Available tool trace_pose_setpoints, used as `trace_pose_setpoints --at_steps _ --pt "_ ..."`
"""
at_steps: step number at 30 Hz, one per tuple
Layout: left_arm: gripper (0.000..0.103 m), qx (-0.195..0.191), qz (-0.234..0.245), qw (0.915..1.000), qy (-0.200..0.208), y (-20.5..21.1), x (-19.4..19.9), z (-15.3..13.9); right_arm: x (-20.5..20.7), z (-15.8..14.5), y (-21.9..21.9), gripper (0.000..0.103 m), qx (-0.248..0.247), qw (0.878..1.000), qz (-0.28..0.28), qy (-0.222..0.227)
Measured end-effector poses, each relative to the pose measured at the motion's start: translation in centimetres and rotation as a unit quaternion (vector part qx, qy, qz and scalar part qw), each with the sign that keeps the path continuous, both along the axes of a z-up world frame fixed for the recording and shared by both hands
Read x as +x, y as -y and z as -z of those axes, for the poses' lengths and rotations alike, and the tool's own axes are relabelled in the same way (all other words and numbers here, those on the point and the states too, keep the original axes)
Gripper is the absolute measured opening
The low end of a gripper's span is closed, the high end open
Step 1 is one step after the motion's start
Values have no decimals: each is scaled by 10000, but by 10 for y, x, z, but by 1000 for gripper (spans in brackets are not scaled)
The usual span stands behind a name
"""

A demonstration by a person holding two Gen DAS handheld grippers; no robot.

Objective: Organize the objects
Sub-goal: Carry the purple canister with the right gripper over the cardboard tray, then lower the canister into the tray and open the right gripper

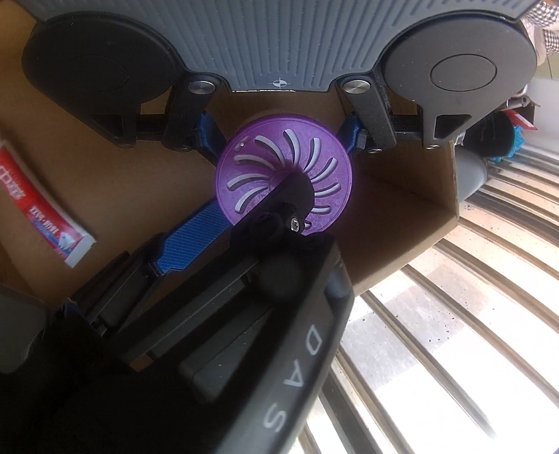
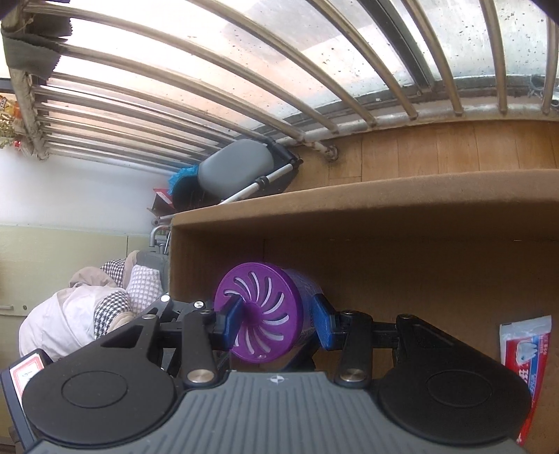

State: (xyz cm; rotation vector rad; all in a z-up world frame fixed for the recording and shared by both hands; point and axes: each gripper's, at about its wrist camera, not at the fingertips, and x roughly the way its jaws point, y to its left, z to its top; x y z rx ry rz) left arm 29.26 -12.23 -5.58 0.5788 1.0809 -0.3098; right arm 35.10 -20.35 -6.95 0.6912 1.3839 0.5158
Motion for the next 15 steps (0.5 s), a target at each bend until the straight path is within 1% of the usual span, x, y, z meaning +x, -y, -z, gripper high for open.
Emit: trace_pose_setpoints --at_steps 8,9,11,12,13,15 --pt "67 224 93 9997 -30 -7 4 19 7 17 -6 47 -30 10000 15 -88" --pt "68 221 96 9997 -38 -7 4 19 7 18 -7 47 -25 9999 25 -106" --pt "75 185 116 9998 -25 -9 3 20 5 20 -7 47 -4 9999 64 -143" --pt "84 199 119 9997 3 -9 2 19 5 22 -7 47 21 9998 81 -162" --pt "89 227 116 9997 41 -9 1 19 4 23 -7 47 50 9998 90 -185" --pt "91 245 106 9996 88 -10 -1 16 2 25 -8 47 93 9997 90 -218"
